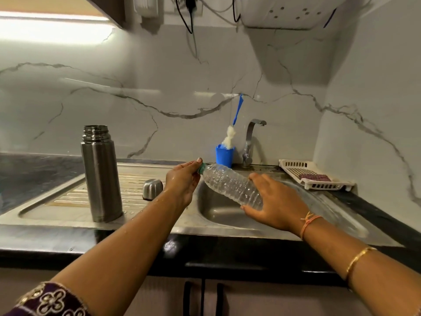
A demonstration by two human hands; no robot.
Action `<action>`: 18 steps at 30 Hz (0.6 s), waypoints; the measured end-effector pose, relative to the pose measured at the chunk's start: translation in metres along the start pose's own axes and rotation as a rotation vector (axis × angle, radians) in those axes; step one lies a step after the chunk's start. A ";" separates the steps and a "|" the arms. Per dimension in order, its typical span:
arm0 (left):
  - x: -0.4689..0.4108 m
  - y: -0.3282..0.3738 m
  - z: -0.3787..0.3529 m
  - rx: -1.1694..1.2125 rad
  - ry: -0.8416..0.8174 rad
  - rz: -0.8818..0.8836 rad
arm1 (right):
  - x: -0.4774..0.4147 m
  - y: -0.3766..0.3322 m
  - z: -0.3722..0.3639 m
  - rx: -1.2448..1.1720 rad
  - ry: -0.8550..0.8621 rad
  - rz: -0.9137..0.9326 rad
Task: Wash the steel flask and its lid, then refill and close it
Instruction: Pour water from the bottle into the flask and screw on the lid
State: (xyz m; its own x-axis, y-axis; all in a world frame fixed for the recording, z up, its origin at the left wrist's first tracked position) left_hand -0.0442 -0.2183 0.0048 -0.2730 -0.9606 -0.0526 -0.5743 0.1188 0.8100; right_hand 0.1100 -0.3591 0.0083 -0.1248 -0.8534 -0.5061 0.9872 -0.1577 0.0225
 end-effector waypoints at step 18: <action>0.017 0.009 -0.025 0.171 -0.113 0.108 | 0.009 -0.010 0.023 -0.127 0.048 -0.030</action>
State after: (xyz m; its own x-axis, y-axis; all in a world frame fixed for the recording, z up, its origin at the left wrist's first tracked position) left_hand -0.0349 -0.2399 0.0256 -0.4191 -0.9069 -0.0433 -0.6568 0.2700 0.7040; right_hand 0.0965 -0.3766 0.0235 -0.1529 -0.8241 -0.5455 0.9880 -0.1163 -0.1013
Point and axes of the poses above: each hand's wrist, its own x-axis away from the middle knuckle, its own z-axis out of the back of the hand, y = z × x, the point moved 4 cm from there along -x, towards the middle knuckle, and after that the axes turned 4 degrees about -z, right-handed, at the moved point
